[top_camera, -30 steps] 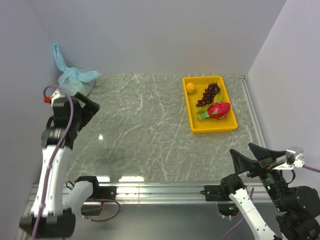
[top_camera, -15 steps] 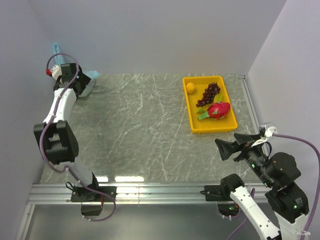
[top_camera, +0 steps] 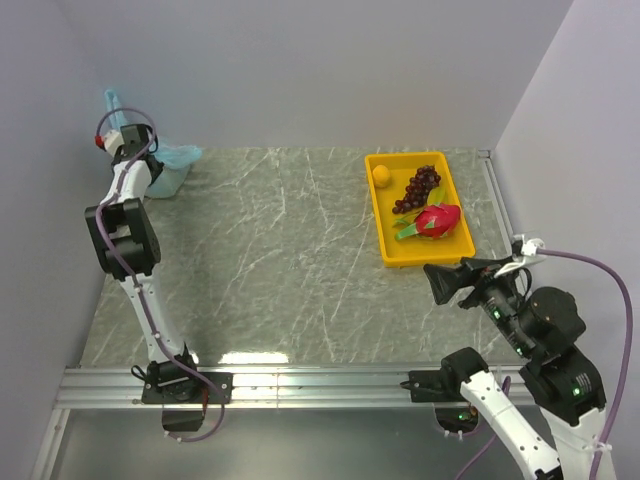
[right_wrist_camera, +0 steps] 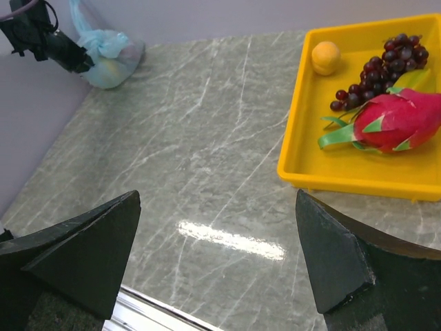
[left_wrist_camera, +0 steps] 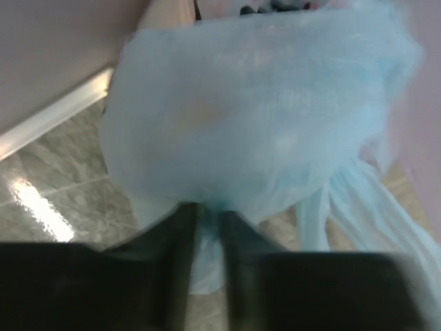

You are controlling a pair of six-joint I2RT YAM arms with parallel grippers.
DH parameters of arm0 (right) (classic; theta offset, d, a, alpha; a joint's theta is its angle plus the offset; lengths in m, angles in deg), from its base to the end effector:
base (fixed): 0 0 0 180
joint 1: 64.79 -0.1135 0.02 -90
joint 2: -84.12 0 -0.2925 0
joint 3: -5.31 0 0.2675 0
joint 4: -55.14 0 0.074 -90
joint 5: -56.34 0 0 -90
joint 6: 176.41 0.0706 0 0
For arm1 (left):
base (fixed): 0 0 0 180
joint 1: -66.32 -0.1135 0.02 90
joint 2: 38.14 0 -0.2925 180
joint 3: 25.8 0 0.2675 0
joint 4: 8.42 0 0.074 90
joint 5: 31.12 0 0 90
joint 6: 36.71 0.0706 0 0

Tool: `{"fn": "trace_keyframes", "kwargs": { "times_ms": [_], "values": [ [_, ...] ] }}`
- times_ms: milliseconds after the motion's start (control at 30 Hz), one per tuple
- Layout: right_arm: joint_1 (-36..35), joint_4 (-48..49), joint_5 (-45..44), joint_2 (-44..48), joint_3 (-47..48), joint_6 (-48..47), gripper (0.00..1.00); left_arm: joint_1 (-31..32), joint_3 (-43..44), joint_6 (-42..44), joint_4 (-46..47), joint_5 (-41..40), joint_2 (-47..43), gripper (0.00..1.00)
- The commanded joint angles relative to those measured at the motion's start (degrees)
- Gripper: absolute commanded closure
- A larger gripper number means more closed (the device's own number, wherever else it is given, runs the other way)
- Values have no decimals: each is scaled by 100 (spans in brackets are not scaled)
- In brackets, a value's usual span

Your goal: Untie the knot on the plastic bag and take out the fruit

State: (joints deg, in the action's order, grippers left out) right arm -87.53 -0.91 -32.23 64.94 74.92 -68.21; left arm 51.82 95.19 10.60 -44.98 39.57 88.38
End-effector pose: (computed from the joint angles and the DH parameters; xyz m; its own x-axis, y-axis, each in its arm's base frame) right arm 0.0528 0.0241 0.4016 -0.2136 0.2490 -0.9446 -0.3606 0.8786 0.3132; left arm 0.5409 0.1640 0.2285 -0.1557 -0.7012 -0.6958 -0.7883 0.5126 -0.3402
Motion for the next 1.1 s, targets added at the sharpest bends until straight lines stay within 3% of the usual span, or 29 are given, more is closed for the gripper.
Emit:
{"fn": "trace_keyframes", "kwargs": {
  "times_ms": [0,33,267,433,567,667,867,967,1067],
  "values": [
    [-29,178,50,-270,101,-35,0,26,71,279,109,340,-13,92],
    [-29,161,94,-358,128,-105,0,35,-70,375,205,410,-100,99],
    [-29,-50,165,-604,338,-282,0,649,-1450,1201,365,884,-1662,99],
    [-29,-445,340,-832,444,-387,0,1975,-2671,1457,224,1008,-3008,99],
    [-29,-692,708,-991,427,-413,0,3186,-3733,1238,233,1281,-4184,100],
    [-29,-736,1165,-1035,322,-361,0,3934,-4497,1167,267,983,-4853,99],
    [-37,-526,1887,-1009,-144,-168,0,4726,-6125,290,540,920,-6083,100],
    [-29,-359,2150,-1202,-338,-9,0,5227,-6899,-238,628,1095,-6725,95],
    [-46,54,2265,-1544,-408,105,0,5405,-7339,-704,94,1166,-7270,86]
  ]
}}
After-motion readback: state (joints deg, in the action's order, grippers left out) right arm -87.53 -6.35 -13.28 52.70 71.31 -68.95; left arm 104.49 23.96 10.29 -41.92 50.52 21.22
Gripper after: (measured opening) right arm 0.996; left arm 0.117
